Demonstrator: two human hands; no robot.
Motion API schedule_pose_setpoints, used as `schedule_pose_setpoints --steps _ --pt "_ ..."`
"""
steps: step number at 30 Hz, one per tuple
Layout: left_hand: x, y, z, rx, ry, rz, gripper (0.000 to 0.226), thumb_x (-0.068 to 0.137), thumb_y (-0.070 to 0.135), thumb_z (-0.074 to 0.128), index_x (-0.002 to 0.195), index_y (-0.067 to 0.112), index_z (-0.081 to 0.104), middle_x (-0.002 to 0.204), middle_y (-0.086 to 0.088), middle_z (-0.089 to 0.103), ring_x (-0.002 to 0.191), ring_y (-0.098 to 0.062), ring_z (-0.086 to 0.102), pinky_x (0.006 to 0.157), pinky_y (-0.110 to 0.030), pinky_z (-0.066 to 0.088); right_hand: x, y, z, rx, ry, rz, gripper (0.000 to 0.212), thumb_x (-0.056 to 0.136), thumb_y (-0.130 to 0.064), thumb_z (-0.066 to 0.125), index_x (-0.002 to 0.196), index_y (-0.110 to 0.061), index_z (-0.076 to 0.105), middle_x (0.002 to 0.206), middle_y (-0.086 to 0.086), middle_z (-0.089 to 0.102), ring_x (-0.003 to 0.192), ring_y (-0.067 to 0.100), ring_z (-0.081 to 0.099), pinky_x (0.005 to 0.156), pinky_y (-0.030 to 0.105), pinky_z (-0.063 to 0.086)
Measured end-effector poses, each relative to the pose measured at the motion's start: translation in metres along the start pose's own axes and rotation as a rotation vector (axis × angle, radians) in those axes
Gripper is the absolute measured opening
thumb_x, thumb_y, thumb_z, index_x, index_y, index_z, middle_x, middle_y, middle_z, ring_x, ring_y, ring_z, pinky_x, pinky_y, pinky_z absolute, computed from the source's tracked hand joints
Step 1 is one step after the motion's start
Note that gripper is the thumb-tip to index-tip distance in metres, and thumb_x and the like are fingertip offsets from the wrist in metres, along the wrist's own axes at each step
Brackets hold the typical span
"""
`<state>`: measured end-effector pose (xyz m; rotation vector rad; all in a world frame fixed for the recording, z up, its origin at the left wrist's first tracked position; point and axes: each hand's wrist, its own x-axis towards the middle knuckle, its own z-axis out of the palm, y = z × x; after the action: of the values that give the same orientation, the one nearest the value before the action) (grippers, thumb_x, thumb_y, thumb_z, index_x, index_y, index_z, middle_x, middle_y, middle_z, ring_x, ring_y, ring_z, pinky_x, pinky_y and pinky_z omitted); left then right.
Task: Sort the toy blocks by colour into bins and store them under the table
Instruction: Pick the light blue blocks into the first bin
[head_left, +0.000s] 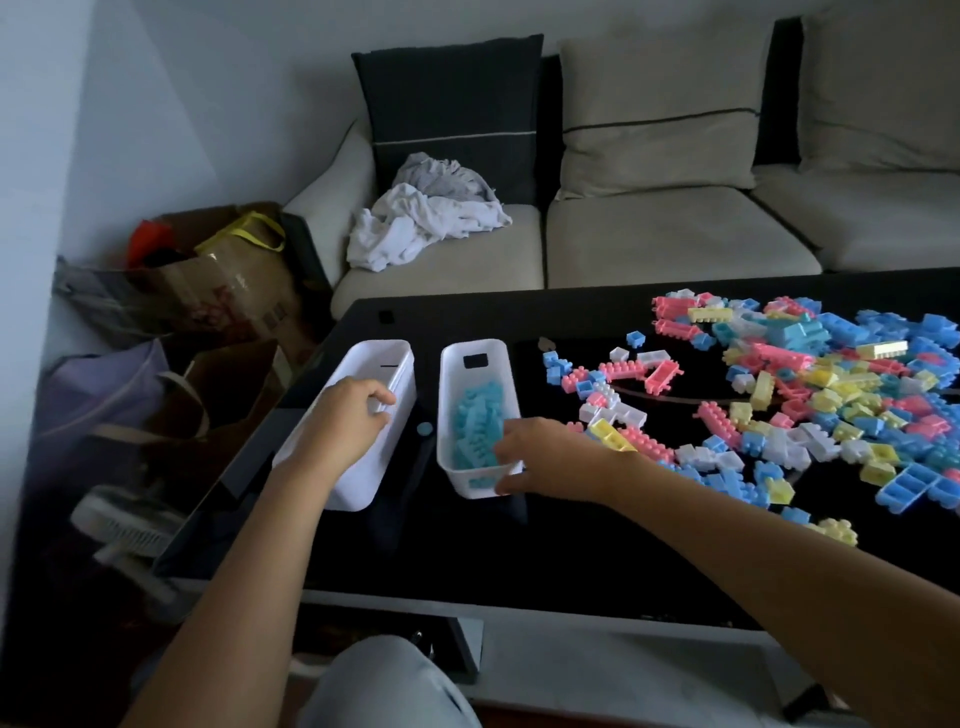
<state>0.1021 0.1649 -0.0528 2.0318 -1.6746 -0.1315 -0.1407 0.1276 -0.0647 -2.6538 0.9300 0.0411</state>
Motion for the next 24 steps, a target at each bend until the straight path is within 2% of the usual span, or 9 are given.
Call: schedule_pose_setpoints --steps 4,6,8,12,16,18,20,22,24 --pt "-0.001 0.018 0.002 -0.023 0.152 0.222 0.022 0.09 -0.001 0.054 0.105 0.008 0.069 0.11 -0.007 0.064 0.098 -0.02 0.062 0.086 -0.021 0.043 -0.017 0.024 0.001 0.01 0.071 0.031 0.024 0.086 -0.034 0.065 0.1 -0.014 0.065 0.101 -0.003 0.049 0.103 0.017 0.055 0.081 0.023 0.043" --pt "0.003 0.029 0.014 -0.004 0.037 0.193 0.026 0.092 0.002 0.052 0.112 0.009 0.066 0.111 -0.008 0.066 0.097 -0.02 0.063 0.085 -0.023 0.046 -0.02 0.028 -0.001 0.028 0.075 0.036 0.025 0.086 -0.033 0.066 0.101 -0.014 0.066 0.098 -0.007 0.045 0.101 0.014 0.054 0.077 0.018 0.039" --pt "0.008 0.033 0.03 0.082 -0.122 0.111 0.031 0.092 0.003 0.052 0.121 0.01 0.06 0.118 -0.01 0.063 0.106 -0.023 0.06 0.092 -0.027 0.045 -0.02 0.029 -0.001 0.039 0.087 0.041 0.026 0.085 -0.033 0.066 0.103 -0.013 0.066 0.097 -0.009 0.045 0.102 0.013 0.054 0.074 0.014 0.037" --pt "0.012 0.032 0.047 0.291 -0.287 -0.038 0.024 0.094 0.012 0.045 0.11 0.01 0.062 0.099 -0.008 0.061 0.092 -0.024 0.06 0.087 -0.035 0.048 -0.02 0.028 0.001 0.033 0.086 0.05 0.029 0.087 -0.035 0.064 0.107 -0.014 0.064 0.11 -0.002 0.053 0.108 0.015 0.054 0.085 0.022 0.043" --pt "0.007 0.044 0.057 0.235 -0.256 -0.125 0.03 0.096 0.006 0.039 0.122 0.001 0.054 0.121 -0.018 0.057 0.113 -0.031 0.056 0.098 -0.038 0.043 -0.021 0.029 0.003 0.043 0.094 0.056 0.028 0.088 -0.034 0.063 0.108 -0.015 0.063 0.116 0.0 0.054 0.111 0.015 0.053 0.084 0.019 0.041" --pt "0.009 0.044 0.06 0.299 -0.235 -0.116 0.031 0.097 0.007 0.04 0.124 0.0 0.052 0.123 -0.017 0.057 0.114 -0.031 0.055 0.099 -0.038 0.042 -0.023 0.03 0.003 0.052 0.093 0.06 0.028 0.089 -0.034 0.062 0.109 -0.015 0.063 0.117 0.0 0.054 0.112 0.014 0.053 0.084 0.018 0.04" --pt "0.011 0.038 0.059 0.375 -0.253 -0.124 0.025 0.095 0.018 0.044 0.111 0.004 0.057 0.11 -0.009 0.06 0.104 -0.026 0.057 0.097 -0.035 0.043 -0.022 0.029 0.003 0.053 0.088 0.057 0.028 0.089 -0.034 0.061 0.11 -0.015 0.062 0.119 0.0 0.054 0.114 0.014 0.052 0.085 0.018 0.039" --pt "0.014 0.037 0.053 0.297 -0.245 -0.15 0.021 0.091 0.025 0.053 0.102 0.009 0.061 0.094 -0.005 0.06 0.088 -0.02 0.058 0.089 -0.034 0.049 -0.021 0.026 0.004 0.057 0.086 0.05 0.028 0.089 -0.033 0.061 0.111 -0.015 0.062 0.12 0.0 0.054 0.116 0.014 0.052 0.087 0.018 0.04" --pt "0.015 0.041 0.044 0.213 -0.177 -0.142 0.014 0.087 0.023 0.061 0.095 0.012 0.063 0.089 -0.006 0.062 0.082 -0.02 0.06 0.082 -0.033 0.052 -0.018 0.021 0.006 0.076 0.076 0.031 0.029 0.09 -0.031 0.06 0.114 -0.015 0.062 0.123 0.0 0.053 0.121 0.016 0.05 0.096 0.024 0.043"
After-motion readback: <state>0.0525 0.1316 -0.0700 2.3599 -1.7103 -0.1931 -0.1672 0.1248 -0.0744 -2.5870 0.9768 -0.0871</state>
